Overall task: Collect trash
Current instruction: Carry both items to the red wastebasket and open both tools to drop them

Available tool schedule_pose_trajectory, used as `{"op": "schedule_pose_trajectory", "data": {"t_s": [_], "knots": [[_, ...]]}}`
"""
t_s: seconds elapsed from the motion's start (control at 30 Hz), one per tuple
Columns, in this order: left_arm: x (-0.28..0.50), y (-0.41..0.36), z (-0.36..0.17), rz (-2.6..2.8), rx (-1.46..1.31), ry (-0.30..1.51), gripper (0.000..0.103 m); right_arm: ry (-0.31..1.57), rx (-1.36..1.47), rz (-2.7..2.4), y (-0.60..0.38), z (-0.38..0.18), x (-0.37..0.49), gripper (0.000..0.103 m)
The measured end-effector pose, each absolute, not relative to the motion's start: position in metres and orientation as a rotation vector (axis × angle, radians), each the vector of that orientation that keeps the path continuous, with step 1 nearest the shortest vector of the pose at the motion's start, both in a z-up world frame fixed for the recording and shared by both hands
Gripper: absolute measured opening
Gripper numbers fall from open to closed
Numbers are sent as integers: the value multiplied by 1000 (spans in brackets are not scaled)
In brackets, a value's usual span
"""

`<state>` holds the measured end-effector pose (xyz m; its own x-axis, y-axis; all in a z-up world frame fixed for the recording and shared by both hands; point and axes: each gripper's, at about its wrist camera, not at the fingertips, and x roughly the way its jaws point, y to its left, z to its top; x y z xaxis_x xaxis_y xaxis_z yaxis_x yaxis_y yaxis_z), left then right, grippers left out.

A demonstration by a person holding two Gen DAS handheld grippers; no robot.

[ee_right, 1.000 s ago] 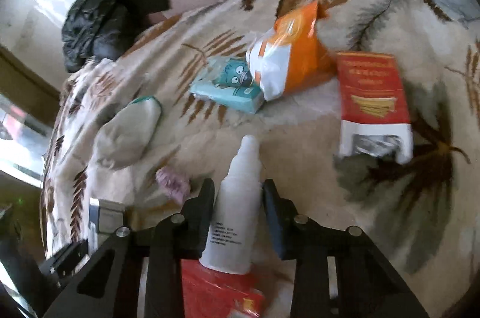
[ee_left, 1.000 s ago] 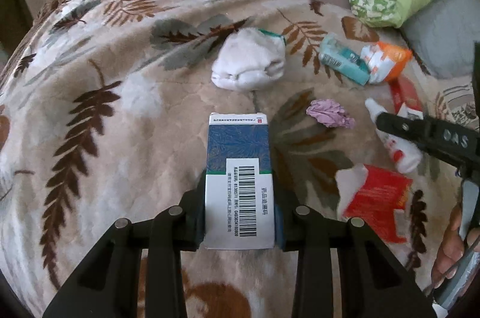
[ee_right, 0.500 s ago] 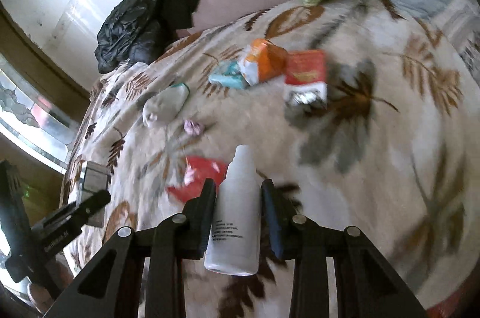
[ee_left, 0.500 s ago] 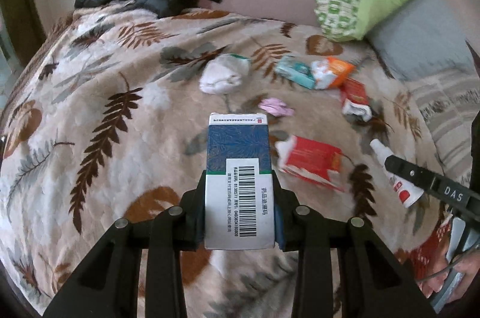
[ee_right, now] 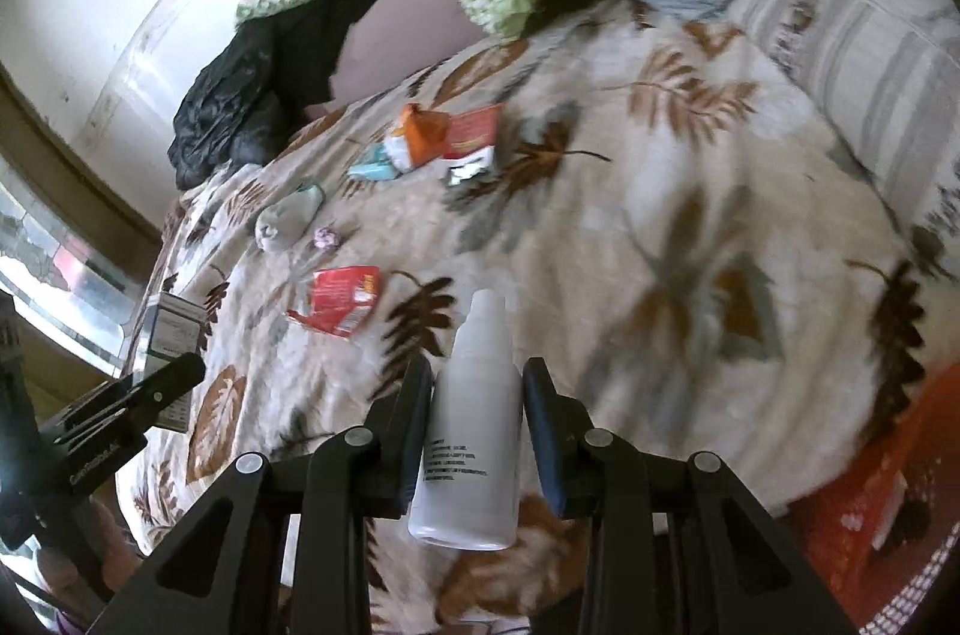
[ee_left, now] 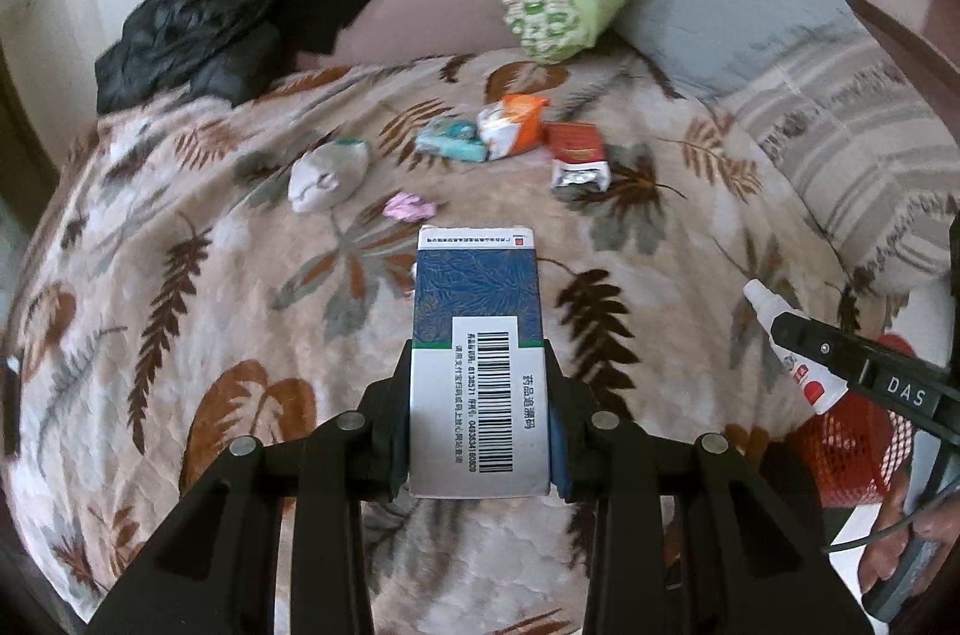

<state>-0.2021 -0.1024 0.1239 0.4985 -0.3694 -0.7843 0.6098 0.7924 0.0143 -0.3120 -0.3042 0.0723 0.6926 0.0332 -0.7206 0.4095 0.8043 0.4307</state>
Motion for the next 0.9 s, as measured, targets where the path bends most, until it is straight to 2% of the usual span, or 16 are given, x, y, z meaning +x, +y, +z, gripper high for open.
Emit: {"op": "schedule_pose_trajectory", "data": {"t_s": [0.43,0.9], "knots": [[-250,-139,131,-640,437,766,33,746,582,-308,-312,85,-360,33],[-286,-181,128,-750,513,746,33,706,611,-414,-343,88,-414,33]]}}
